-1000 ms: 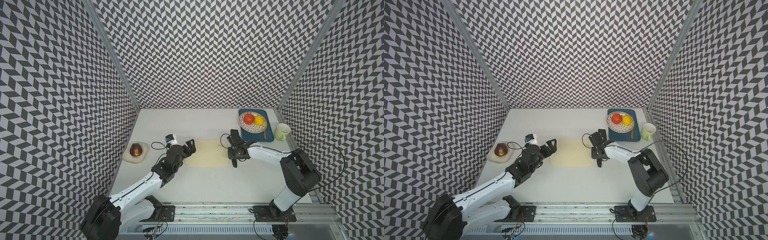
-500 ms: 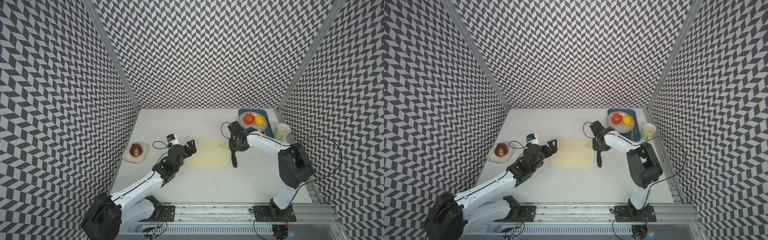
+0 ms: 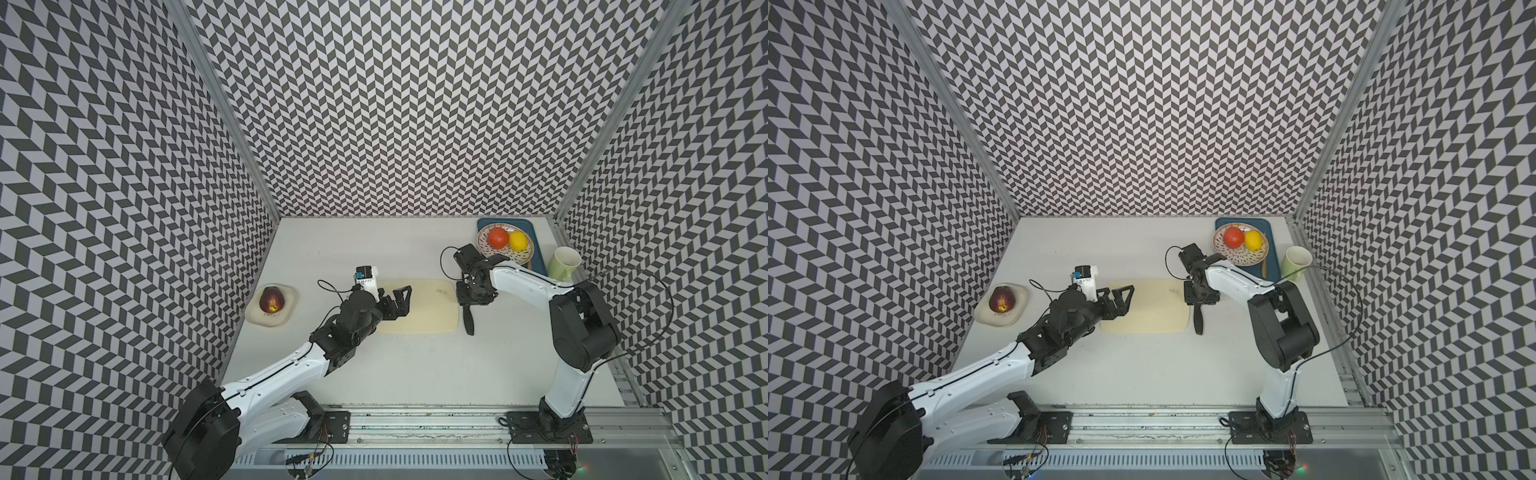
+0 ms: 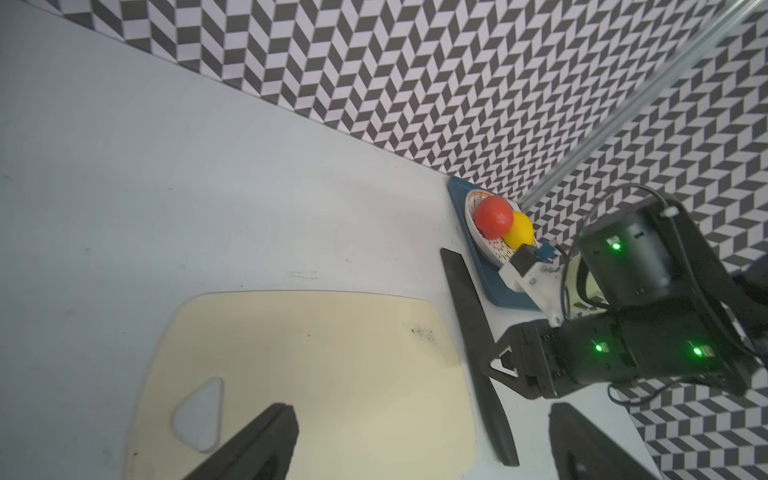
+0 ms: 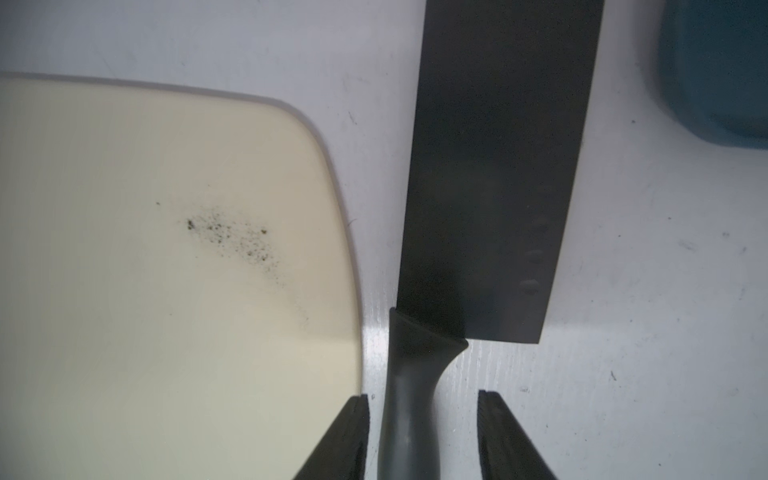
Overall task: Align the knife with the edge of the cutting board
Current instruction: Pick up the knife at the center of the board.
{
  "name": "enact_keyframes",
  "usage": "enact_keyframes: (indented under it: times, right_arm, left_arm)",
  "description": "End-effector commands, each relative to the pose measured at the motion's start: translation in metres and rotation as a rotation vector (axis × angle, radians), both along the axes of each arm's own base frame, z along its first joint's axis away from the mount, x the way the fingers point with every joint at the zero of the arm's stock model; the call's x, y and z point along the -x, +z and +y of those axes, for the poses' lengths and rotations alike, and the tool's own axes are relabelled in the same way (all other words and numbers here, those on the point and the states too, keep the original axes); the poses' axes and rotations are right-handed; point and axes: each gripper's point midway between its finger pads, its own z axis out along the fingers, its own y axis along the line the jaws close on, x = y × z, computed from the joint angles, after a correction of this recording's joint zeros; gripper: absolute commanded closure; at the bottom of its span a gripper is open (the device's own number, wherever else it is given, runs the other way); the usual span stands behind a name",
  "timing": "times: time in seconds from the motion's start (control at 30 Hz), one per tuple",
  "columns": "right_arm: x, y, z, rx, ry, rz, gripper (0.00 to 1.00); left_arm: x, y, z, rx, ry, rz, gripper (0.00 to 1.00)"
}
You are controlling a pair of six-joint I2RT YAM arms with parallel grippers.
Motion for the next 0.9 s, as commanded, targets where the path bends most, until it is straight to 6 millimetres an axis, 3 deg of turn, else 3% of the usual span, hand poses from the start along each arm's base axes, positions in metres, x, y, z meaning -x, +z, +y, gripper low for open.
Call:
enact_keyframes:
  times: [0.0, 0.67, 0.87]
  right_arm:
    - [0.005, -0.013, 0.001, 0.019, 0.017, 0.041, 0.55]
    - [0.007, -0.043, 0.006, 0.074, 0.041, 0.149, 0.63]
    - [0.004, -0.042, 0.005, 0.081, 0.042, 0.14, 0.79]
  left_arm:
    - [0.007, 0.01, -0.016, -0.014, -0.078, -0.037, 0.0]
    - [0.01, 0.0, -0.015, -0.03, -0.064, -0.011, 0.0]
    - [0.009, 0.0, -0.015, -0.032, -0.06, -0.009, 0.0]
